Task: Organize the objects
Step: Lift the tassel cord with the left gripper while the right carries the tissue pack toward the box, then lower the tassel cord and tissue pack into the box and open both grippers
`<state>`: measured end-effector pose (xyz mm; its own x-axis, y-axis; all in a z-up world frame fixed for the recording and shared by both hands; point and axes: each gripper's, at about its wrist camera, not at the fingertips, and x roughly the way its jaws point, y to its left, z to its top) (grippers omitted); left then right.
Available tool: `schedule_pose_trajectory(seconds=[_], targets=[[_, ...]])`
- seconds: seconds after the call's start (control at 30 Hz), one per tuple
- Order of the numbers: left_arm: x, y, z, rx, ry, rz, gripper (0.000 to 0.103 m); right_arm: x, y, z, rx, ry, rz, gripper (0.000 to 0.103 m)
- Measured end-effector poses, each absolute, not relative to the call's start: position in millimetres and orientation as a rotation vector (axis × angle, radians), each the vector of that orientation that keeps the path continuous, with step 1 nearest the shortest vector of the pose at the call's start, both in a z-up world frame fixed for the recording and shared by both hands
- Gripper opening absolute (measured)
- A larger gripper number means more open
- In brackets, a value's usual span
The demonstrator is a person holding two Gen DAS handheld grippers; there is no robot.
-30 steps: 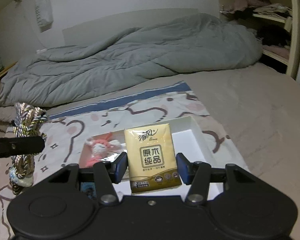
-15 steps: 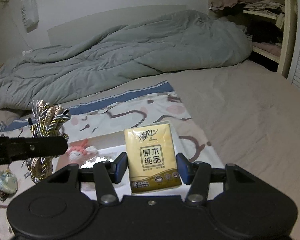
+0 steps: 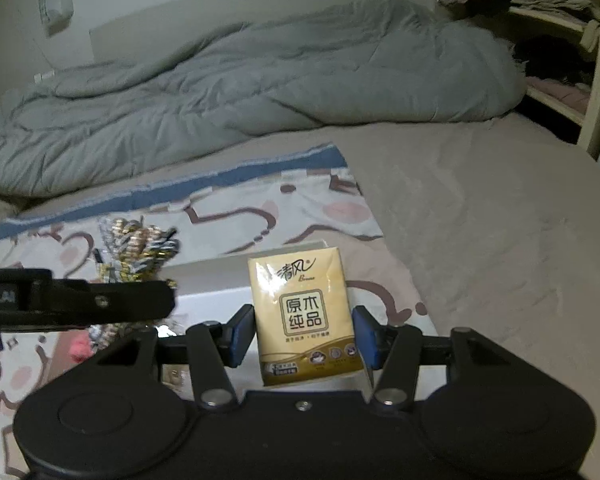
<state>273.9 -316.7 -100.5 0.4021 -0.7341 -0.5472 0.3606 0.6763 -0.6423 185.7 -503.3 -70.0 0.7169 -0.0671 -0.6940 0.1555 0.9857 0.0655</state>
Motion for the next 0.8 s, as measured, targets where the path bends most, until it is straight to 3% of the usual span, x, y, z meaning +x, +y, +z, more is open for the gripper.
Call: schedule_pose_trajectory(seconds=[0.37, 0.4, 0.43, 0.47, 0.5, 0.57, 0.8], targets=[[312.1, -334.9, -140.8, -0.450, 0.933, -0.621, 0.049, 215.9, -509.5, -102.8, 0.123, 0.789, -0.095, 0.054], [313.6, -334.8, -142.8, -0.440, 0.937, -0.607, 0.051, 217.7, -508.9, -103.6, 0.123, 0.786, -0.090, 0.054], [314.8, -334.1, -144.9, -0.433, 0.936, -0.591, 0.059, 220.0, -508.4, -104.0, 0.122, 0.779, -0.084, 0.054], [315.9, -332.1, -146.3, -0.434, 0.935, -0.574, 0.074, 221.5, -507.0, -104.4, 0.115, 0.765, -0.076, 0.054], [316.1, -330.1, -147.1, -0.433, 0.934, -0.557, 0.077, 223.2, -505.8, -104.9, 0.102, 0.760, -0.074, 0.056], [315.9, -326.5, -146.8, -0.416, 0.931, -0.553, 0.078, 226.2, -503.9, -107.3, 0.086, 0.774, -0.093, 0.069], [311.3, -317.3, -139.1, -0.355, 0.930, -0.545, 0.078, 221.6, -504.2, -110.7, 0.082, 0.796, -0.113, 0.070]])
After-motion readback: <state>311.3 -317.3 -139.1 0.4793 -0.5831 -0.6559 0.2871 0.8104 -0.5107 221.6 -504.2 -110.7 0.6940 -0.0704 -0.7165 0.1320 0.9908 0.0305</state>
